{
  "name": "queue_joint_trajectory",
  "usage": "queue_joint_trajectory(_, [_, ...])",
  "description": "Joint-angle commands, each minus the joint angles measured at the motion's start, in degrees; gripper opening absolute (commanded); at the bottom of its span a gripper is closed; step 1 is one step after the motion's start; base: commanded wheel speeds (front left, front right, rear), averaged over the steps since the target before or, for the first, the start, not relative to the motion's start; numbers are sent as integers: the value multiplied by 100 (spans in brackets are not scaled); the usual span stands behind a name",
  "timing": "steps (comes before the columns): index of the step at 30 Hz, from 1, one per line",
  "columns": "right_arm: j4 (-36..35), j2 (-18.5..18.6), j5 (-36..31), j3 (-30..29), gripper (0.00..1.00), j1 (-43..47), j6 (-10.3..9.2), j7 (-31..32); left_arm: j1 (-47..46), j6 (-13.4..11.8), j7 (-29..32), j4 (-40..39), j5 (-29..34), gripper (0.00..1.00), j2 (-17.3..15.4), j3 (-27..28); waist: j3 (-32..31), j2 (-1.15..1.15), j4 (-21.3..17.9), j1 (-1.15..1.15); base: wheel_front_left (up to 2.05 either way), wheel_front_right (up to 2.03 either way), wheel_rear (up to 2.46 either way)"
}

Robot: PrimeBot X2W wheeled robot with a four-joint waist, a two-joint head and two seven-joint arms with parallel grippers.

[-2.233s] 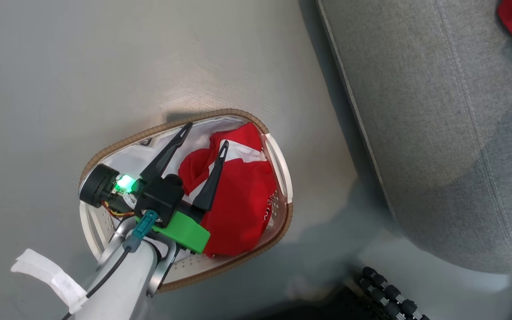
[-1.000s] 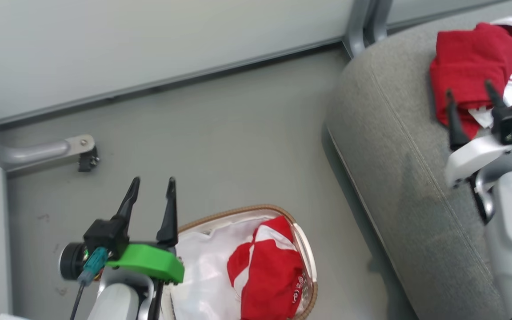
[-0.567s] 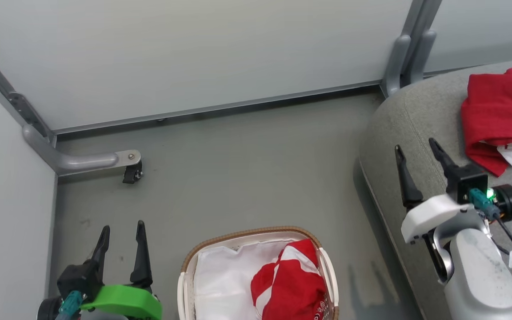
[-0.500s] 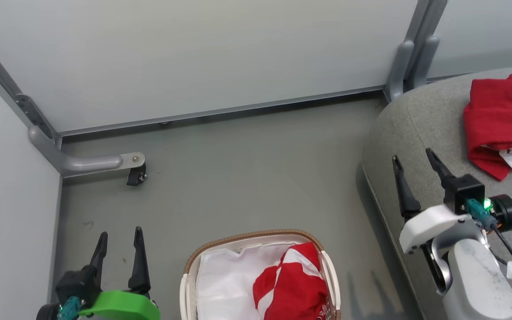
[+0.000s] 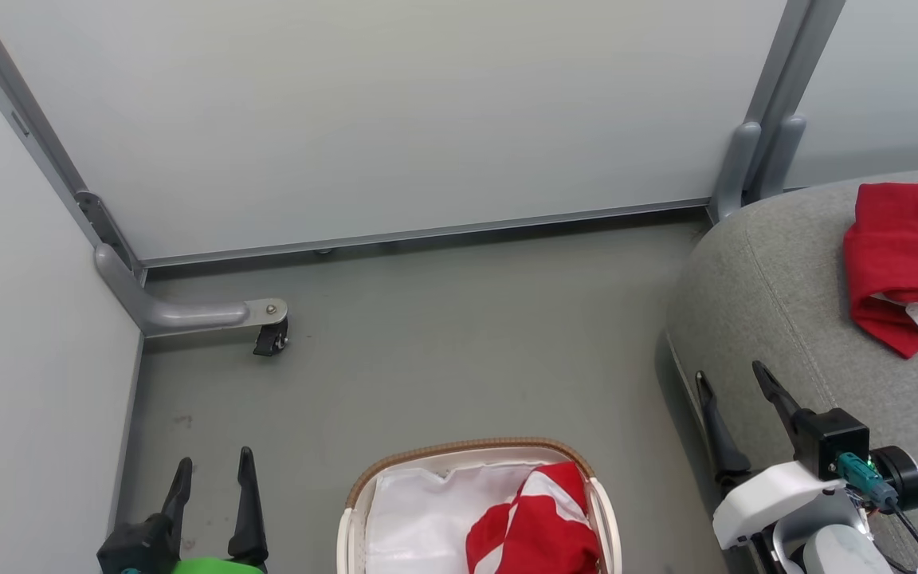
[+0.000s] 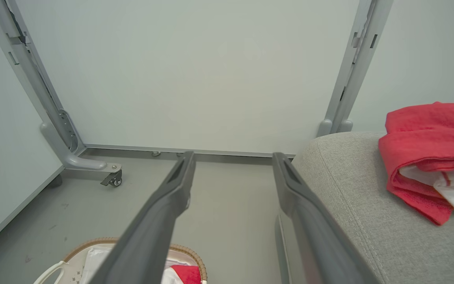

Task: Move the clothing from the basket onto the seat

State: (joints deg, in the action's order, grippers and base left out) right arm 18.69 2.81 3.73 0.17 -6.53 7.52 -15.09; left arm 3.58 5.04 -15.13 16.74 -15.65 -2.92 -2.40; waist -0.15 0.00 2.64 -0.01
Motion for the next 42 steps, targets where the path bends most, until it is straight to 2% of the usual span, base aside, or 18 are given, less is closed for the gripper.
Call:
queue_joint_trajectory(1, [-34,19,45,18,100,93,-6,-12,93,-19,-3,-11,-49,100,2,-25,-16,0,-18,1,0,0,0])
queue_joint_trajectory(15, [50,18,109,155,100,203,-6,-12,72,-60,-3,32,-96,100,1,-101,-59,0,-48,1,0,0,0])
queue_joint_trajectory(42, [-33,18,97,112,100,12,-6,-12,-95,23,-3,105,110,100,0,-325,90,0,-157,1,0,0,0])
